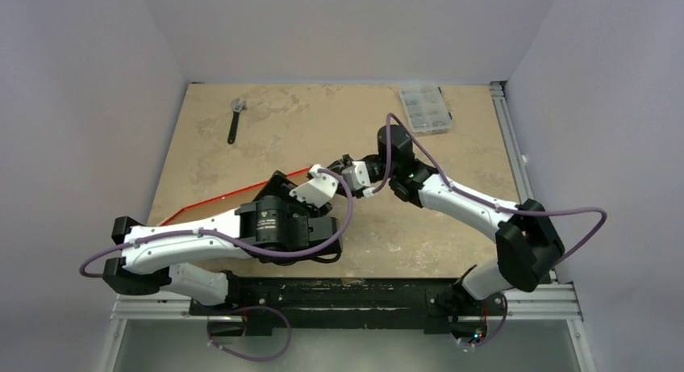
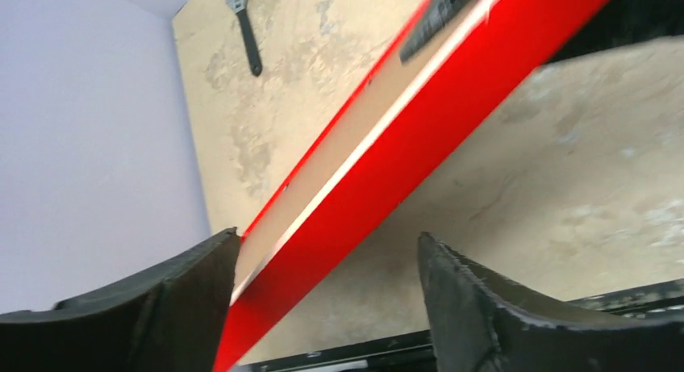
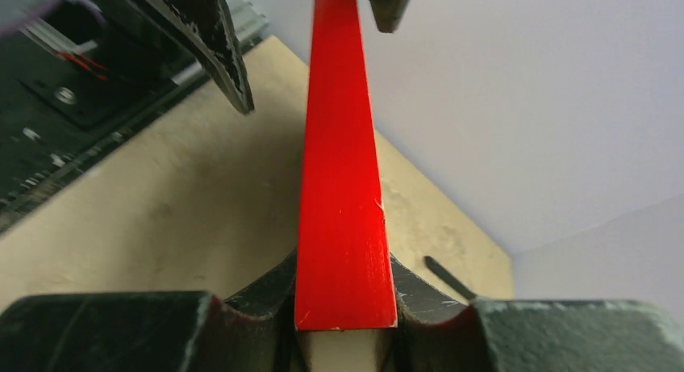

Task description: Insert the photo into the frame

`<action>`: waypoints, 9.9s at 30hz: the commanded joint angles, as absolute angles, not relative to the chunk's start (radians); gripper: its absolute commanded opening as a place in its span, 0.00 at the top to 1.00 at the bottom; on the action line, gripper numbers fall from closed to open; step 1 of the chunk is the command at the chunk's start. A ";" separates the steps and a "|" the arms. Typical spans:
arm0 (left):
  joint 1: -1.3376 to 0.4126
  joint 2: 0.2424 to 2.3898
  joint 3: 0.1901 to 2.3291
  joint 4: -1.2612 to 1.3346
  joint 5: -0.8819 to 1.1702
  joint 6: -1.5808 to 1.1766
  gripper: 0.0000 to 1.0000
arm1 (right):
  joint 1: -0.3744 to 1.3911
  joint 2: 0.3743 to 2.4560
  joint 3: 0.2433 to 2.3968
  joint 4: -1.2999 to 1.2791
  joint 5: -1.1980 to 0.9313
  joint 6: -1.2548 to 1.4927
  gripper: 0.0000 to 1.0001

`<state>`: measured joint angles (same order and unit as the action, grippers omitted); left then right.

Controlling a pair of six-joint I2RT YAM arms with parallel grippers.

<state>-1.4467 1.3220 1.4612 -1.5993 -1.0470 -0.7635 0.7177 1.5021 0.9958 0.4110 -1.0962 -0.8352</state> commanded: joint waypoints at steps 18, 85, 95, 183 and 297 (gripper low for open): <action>-1.441 0.983 1.613 -1.038 -0.890 -0.577 0.06 | 0.727 1.326 1.247 -0.035 -0.863 0.056 1.00; -0.782 1.020 0.736 -0.736 -0.186 -0.992 0.03 | 0.202 1.514 0.885 -0.196 -0.252 0.337 0.18; -0.578 0.866 0.471 -0.507 0.026 -1.075 0.04 | 0.202 1.663 1.089 -0.223 -0.259 0.329 0.07; -0.405 1.590 0.908 -0.329 0.187 -0.833 0.06 | 0.240 1.359 0.781 -0.345 -0.283 0.398 0.09; -0.013 1.310 0.230 1.011 -0.189 -0.092 0.00 | 0.178 1.563 0.171 1.488 0.483 0.007 0.01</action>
<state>-0.0269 1.3224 0.2035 0.9504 -0.2386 -0.0898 0.2287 1.4151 0.1501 1.1667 0.4675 0.0189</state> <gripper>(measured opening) 0.998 0.983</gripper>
